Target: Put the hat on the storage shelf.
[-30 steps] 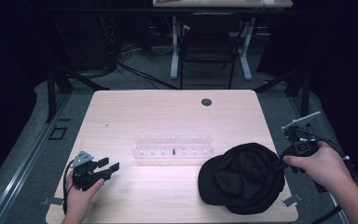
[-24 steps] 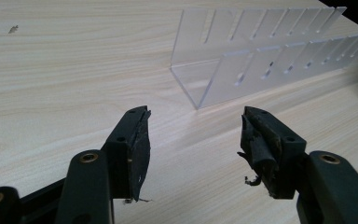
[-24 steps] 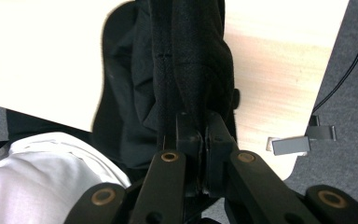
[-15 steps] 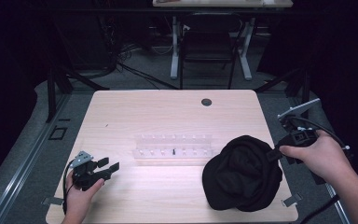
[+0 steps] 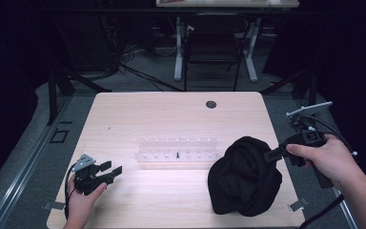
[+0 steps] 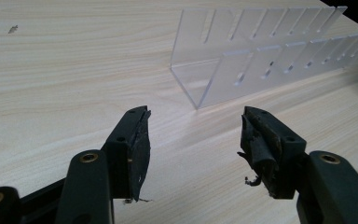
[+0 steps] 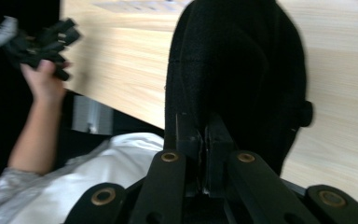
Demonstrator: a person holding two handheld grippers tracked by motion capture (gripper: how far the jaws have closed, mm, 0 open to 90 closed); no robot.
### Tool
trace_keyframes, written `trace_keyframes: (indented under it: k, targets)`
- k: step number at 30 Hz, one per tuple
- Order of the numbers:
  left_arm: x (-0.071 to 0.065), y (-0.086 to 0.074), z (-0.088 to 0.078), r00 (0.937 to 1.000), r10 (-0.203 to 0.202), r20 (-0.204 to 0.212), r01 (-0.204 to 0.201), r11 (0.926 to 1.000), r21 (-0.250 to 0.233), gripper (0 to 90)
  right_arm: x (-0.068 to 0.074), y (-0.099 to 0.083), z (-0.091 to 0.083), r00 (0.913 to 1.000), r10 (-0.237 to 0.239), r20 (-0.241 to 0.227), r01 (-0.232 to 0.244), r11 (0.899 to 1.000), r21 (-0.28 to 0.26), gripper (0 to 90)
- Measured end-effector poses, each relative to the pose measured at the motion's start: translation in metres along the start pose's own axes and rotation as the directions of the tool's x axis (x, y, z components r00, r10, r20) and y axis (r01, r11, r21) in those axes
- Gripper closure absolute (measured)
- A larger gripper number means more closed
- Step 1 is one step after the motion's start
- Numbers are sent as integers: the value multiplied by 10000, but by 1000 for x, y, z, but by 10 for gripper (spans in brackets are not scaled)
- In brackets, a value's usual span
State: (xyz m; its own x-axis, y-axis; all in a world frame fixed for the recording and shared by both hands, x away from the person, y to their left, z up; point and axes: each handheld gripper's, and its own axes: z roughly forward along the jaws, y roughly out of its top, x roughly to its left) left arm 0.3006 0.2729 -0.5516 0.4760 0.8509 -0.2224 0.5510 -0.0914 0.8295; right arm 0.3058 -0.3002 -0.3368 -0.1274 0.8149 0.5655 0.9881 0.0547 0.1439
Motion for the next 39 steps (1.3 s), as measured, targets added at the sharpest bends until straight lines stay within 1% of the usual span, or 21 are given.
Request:
trace_keyframes:
  k: [1, 3, 4, 5, 6, 7, 8, 9, 10, 13, 14, 16, 17, 18, 21, 25, 27, 31, 35, 37, 39]
  targets:
    - [0, 0, 0, 10000, -8, 32, 8, 10000, 36, 423, 0, 0, 0, 9987, 105, -507, -101, 9999, 74, 873]
    - [0, 0, 0, 10000, 5, 35, -5, 10000, 44, 423, -1, 1, 0, 9948, 236, -995, -228, 9997, 93, 873]
    - [0, 0, 0, 10000, 5, 35, -5, 10000, 44, 423, -3, 2, 2, 9919, 137, -1261, -140, 9999, -12, 873]
    - [1, 0, -1, 10000, 9, 6, -9, 10000, -11, 423, -5, 3, 3, 9864, 75, -1641, -52, 9999, 144, 873]
    - [2, 1, -3, 10000, -2, 9, 2, 9999, 108, 423, -6, 3, 5, 9795, 160, -2006, -171, 9998, -35, 873]
    - [3, 0, -2, 10000, -44, -15, 44, 10000, 3, 423, -8, 4, 7, 9700, 190, -2423, -213, 9997, -72, 873]
    - [3, 0, -2, 10000, -68, -49, 68, 10000, -42, 423, -9, 4, 9, 9643, 197, -2639, -223, 9997, -70, 873]
    - [3, 0, -2, 10000, -79, -59, 79, 10000, -52, 423, -11, 4, 11, 9509, 186, -3089, -239, 9996, -133, 873]
    - [3, 0, -2, 9999, -88, -55, 88, 9999, -54, 423, -11, 4, 12, 9411, 227, -3374, -291, 9995, -138, 873]
    - [3, 0, -2, 10000, -71, -46, 70, 10000, -32, 423, -12, 4, 15, 9188, 245, -3939, -374, 9990, -251, 873]
    - [3, 1, -2, 10000, -21, -24, 21, 9999, 102, 423, -12, 4, 15, 9147, 218, -4036, -354, 9990, -261, 873]
    - [2, 0, -2, 10000, -30, -26, 30, 10000, 28, 423, -11, 4, 15, 9015, 197, -4324, -357, 9989, -290, 873]
    - [2, 0, -2, 10000, -31, -19, 31, 10000, 64, 423, -8, 3, 16, 8916, 359, -4515, -632, 9970, -457, 873]
    - [3, 0, -2, 10000, -48, 4, 48, 10000, 72, 423, -9, 4, 14, 8900, 122, -4557, -325, 9988, -369, 873]
    - [2, 0, -1, 9999, -139, 33, 139, 9999, -77, 421, -5, 3, 11, 8780, -116, -4785, -180, 9982, -572, 873]
    - [2, 0, -2, 9999, -100, 35, 100, 9999, 78, 411, 0, 4, 8, 8618, -362, -5059, -57, 9967, -811, 873]
    - [2, 0, -2, 9999, -135, 42, 135, 9999, 6, 401, 1, 4, 6, 8602, -349, -5088, -92, 9964, -840, 873]
    - [2, 0, -1, 9997, -227, 32, 227, 9997, -100, 397, 7, 7, 4, 8458, -542, -5307, -82, 9934, -1145, 873]
    - [2, 0, -1, 9997, -237, 56, 238, 9997, -99, 397, 11, 12, 2, 8366, -649, -5439, -109, 9908, -1350, 872]
    - [2, 0, -1, 9996, -258, 101, 259, 9996, -77, 395, 13, 15, 1, 8352, -674, -5458, -116, 9901, -1401, 872]
    - [1, 0, -1, 9997, -237, 72, 238, 9997, -84, 395, 16, 18, 0, 8291, -685, -5549, -133, 9898, -1420, 872]
